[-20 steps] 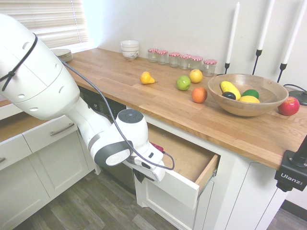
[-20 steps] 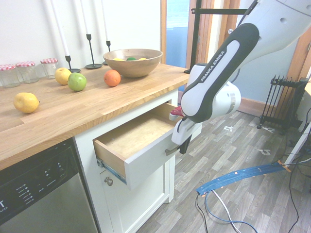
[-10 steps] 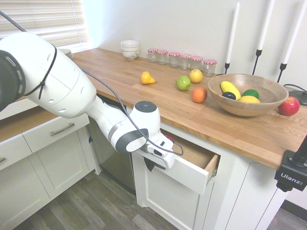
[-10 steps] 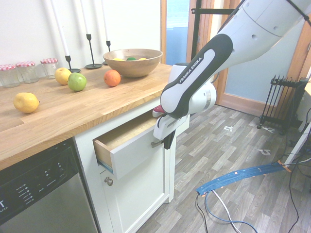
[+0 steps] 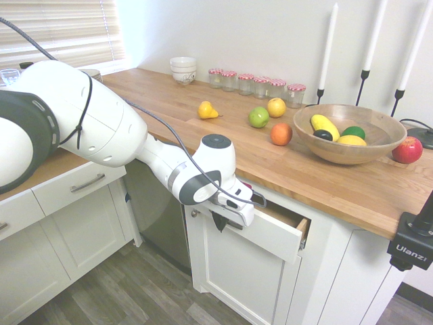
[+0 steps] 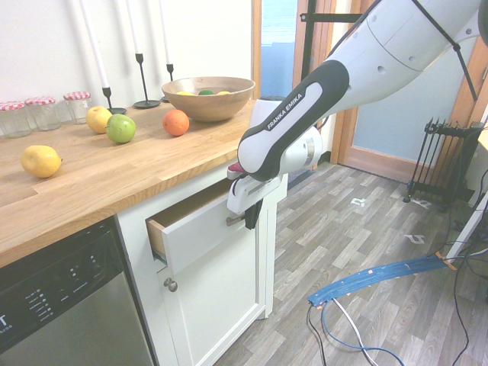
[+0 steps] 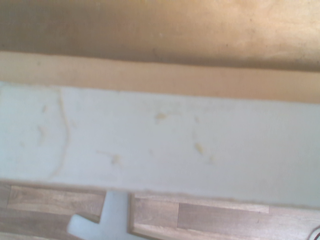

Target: Close the drawer

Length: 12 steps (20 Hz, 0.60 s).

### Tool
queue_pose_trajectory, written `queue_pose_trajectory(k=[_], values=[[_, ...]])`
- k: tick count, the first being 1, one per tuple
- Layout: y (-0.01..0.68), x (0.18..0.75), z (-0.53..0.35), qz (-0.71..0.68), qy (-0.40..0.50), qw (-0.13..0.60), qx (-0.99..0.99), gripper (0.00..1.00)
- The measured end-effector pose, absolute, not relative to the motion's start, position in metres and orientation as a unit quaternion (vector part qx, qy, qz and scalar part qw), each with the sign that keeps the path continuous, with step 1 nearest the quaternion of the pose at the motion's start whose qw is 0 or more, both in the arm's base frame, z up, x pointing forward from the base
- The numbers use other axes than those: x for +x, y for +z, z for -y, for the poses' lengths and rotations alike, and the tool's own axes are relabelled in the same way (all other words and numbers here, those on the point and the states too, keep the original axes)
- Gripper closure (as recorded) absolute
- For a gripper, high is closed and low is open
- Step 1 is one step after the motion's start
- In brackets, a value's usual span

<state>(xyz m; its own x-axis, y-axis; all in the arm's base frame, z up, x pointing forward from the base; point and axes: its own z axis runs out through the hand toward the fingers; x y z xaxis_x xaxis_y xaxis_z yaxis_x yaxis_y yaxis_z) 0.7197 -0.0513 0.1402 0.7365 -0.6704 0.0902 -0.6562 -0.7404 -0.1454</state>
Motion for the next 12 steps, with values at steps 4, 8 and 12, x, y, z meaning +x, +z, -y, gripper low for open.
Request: queue_pose_trajectory(k=[4,8,12], values=[[0.137,0.733,0.049,-0.359,-0.072,0.054,-0.929,1.00],[0.136,0.747,0.047,-0.361,-0.076,0.056,-0.928,1.00],[0.132,0.752,0.046,-0.367,-0.071,0.055,-0.926,1.00]])
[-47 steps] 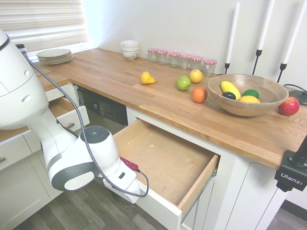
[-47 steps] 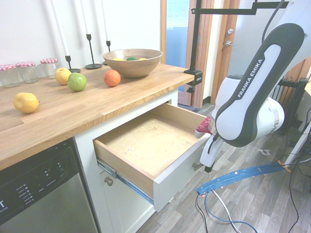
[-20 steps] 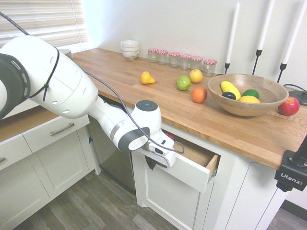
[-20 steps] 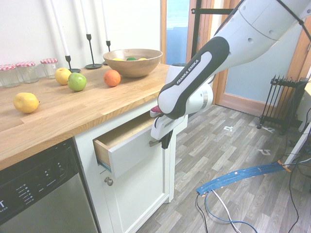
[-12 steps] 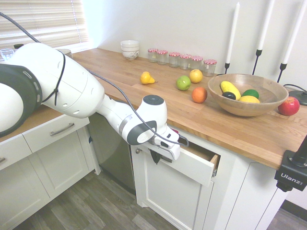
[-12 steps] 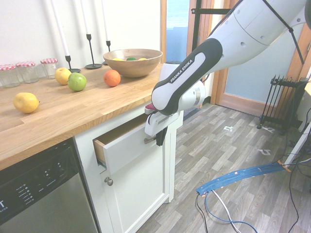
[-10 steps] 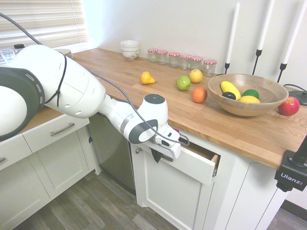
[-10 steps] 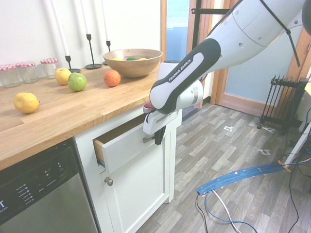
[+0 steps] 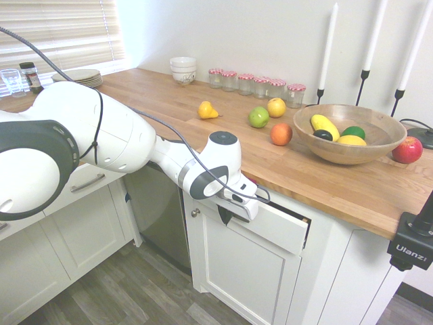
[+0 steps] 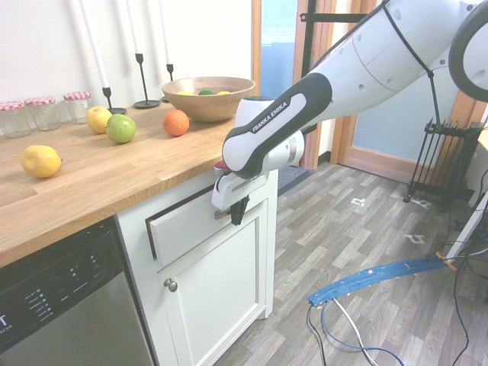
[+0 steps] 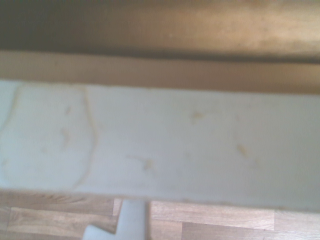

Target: Close the drawer

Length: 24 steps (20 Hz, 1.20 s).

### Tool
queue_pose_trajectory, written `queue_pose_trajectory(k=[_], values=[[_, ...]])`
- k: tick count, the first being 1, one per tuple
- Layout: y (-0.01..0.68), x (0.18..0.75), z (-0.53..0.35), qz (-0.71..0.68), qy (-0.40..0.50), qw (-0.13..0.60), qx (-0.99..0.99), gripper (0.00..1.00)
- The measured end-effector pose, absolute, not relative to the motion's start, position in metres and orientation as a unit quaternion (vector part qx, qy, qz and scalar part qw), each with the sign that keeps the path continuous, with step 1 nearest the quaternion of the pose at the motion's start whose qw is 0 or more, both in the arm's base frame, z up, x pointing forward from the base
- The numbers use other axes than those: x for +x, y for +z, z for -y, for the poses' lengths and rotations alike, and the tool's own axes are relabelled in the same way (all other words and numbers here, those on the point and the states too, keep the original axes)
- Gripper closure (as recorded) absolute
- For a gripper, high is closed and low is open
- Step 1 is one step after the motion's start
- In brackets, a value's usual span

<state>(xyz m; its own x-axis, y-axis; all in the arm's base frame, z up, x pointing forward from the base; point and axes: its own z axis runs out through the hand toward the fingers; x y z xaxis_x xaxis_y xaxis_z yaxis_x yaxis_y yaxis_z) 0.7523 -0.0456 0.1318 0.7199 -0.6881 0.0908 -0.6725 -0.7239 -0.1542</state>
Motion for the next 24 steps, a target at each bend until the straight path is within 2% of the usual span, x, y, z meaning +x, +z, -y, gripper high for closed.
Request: queue_pose_trajectory(k=[11,16,24], values=[[0.124,0.749,0.049,-0.372,-0.058,0.038,-0.926,1.00],[0.108,0.705,0.072,-0.364,0.009,0.016,-0.931,1.00],[0.139,0.630,0.094,-0.363,0.048,-0.013,-0.930,1.00]])
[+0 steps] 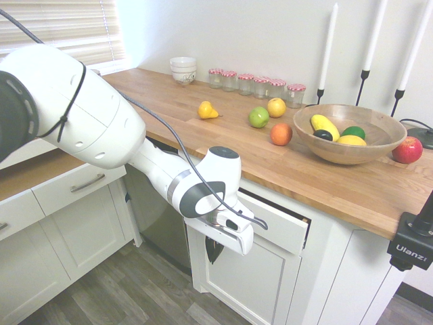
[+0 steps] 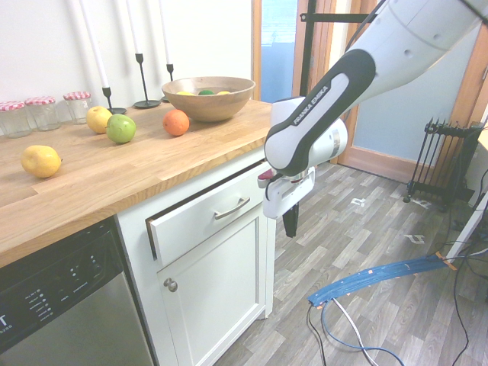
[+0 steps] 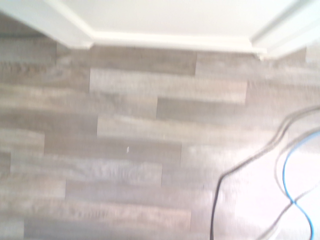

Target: Close the drawer

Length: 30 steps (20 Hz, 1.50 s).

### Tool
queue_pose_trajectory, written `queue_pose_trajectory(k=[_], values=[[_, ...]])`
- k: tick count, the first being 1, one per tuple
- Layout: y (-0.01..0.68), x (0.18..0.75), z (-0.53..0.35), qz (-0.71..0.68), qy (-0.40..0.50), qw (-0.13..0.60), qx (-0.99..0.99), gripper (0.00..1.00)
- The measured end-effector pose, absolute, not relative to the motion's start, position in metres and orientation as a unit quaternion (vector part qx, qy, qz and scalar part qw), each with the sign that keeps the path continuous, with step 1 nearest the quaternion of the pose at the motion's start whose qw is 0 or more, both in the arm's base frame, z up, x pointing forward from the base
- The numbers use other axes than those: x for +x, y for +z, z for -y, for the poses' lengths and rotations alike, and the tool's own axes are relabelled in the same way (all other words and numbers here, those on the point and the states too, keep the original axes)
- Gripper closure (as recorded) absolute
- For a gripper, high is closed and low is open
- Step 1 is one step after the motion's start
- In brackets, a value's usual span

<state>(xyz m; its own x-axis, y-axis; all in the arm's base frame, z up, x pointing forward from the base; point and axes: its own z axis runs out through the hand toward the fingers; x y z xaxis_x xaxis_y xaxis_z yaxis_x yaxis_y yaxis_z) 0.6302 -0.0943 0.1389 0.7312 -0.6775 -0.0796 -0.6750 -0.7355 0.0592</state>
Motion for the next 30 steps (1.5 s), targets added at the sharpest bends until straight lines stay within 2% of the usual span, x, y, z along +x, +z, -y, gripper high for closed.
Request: queue_pose_trajectory(k=[11,19,20,30], values=[[0.204,0.511,0.091,0.367,-0.033,0.004,0.930,1.00],[0.225,0.489,0.086,0.361,-0.018,0.000,0.932,1.00],[0.225,0.488,0.086,0.360,-0.017,0.001,0.933,0.00],[0.232,0.482,0.085,0.359,-0.008,0.001,0.933,0.00]])
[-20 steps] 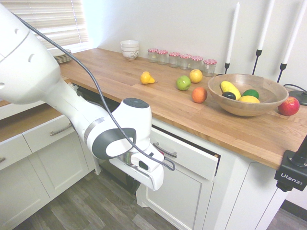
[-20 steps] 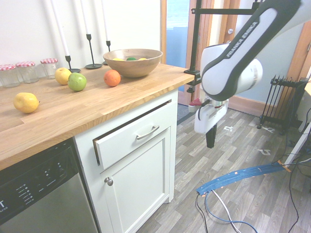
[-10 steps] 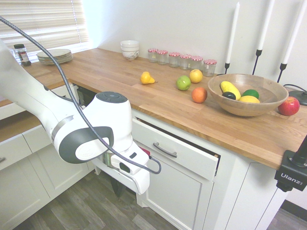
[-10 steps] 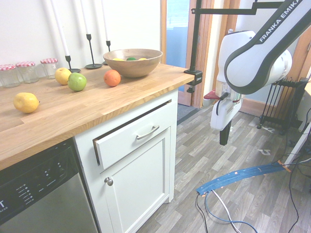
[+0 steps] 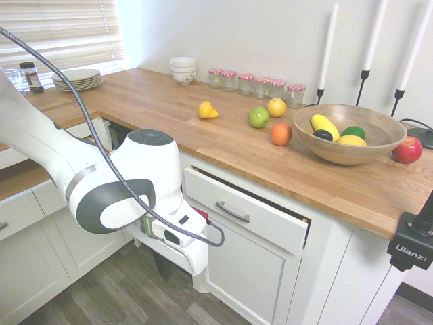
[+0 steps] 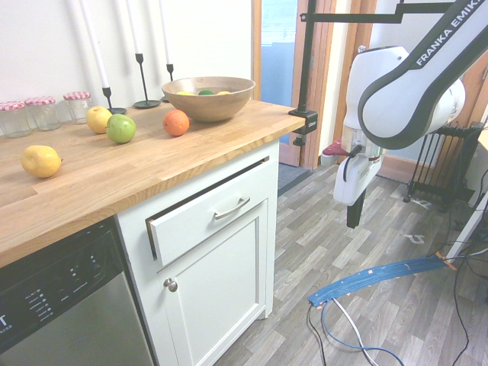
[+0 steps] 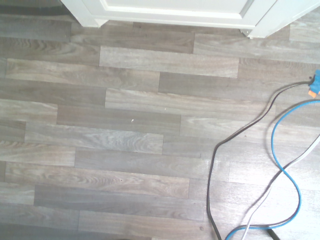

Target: Close the drawer

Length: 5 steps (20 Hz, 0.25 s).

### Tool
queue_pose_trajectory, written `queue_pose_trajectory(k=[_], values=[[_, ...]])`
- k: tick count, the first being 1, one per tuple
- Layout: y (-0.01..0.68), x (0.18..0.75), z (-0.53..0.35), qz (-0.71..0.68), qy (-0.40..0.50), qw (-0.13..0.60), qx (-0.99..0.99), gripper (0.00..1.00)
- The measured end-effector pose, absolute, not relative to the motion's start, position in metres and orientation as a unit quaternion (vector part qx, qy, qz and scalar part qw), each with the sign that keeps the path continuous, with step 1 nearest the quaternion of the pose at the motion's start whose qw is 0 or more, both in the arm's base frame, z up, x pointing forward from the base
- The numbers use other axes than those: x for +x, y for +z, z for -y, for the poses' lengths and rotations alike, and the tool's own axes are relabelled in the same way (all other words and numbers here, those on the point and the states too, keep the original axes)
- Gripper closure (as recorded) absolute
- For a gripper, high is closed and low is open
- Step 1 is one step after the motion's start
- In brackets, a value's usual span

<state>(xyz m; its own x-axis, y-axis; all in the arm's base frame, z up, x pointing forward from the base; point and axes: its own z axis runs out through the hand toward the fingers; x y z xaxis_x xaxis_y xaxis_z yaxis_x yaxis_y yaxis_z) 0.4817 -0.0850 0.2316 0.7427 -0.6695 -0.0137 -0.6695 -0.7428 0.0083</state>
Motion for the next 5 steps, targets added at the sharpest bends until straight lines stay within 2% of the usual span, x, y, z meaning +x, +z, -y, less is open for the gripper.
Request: queue_pose_trajectory(k=[5], values=[[0.2408,0.4749,0.0865,0.362,-0.003,-0.002,0.932,0.00]])
